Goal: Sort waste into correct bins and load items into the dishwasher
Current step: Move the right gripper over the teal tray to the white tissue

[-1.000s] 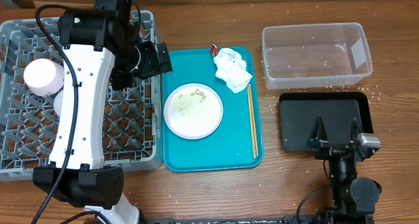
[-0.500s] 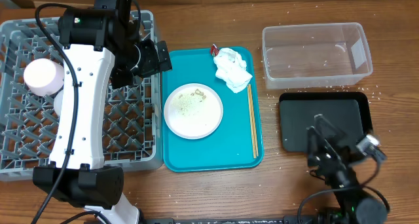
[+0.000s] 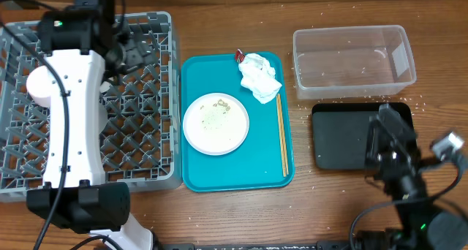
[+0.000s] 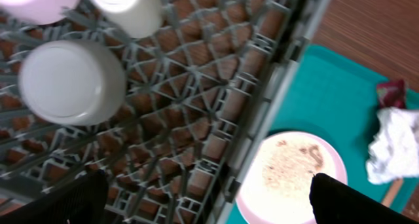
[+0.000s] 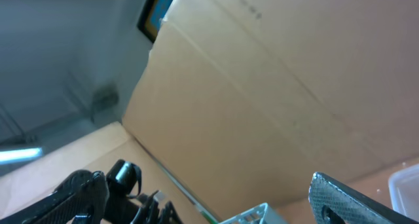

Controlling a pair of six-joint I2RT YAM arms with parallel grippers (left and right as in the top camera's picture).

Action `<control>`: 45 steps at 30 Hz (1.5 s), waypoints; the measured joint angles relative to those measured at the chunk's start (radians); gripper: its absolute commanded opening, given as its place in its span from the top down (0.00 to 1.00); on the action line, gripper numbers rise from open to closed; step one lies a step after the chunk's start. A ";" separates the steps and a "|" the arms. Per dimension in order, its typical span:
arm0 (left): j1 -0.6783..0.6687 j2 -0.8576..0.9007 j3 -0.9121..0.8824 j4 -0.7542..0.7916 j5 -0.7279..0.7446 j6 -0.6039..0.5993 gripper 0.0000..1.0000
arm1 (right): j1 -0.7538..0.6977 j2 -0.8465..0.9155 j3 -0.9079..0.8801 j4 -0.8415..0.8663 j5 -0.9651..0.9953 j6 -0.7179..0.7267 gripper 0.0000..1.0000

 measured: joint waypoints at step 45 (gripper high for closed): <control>0.022 0.002 0.000 0.001 -0.044 -0.014 0.00 | 0.552 1.807 1.379 -1.097 0.431 -0.933 0.26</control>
